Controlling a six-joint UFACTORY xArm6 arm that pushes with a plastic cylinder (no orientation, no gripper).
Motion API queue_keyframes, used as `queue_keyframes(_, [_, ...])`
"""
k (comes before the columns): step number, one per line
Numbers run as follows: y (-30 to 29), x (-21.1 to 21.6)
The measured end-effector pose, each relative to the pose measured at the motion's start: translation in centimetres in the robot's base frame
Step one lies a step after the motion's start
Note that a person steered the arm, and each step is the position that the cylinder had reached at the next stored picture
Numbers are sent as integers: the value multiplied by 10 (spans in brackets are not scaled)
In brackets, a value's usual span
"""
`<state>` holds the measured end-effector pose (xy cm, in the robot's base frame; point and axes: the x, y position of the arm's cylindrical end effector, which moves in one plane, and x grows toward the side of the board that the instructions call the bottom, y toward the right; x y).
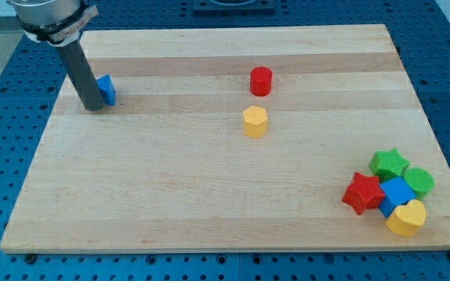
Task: Point your arm on top of the triangle
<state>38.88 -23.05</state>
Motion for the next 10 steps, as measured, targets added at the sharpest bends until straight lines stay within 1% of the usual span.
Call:
queue_keyframes(2, [8, 112])
queue_keyframes(3, [8, 112])
queue_keyframes(4, [11, 57])
queue_keyframes(5, [15, 56])
queue_keyframes(6, [50, 70])
queue_keyframes(7, [120, 68])
queue_keyframes(8, [145, -44])
queue_keyframes(9, [83, -105])
queue_keyframes(10, [46, -113])
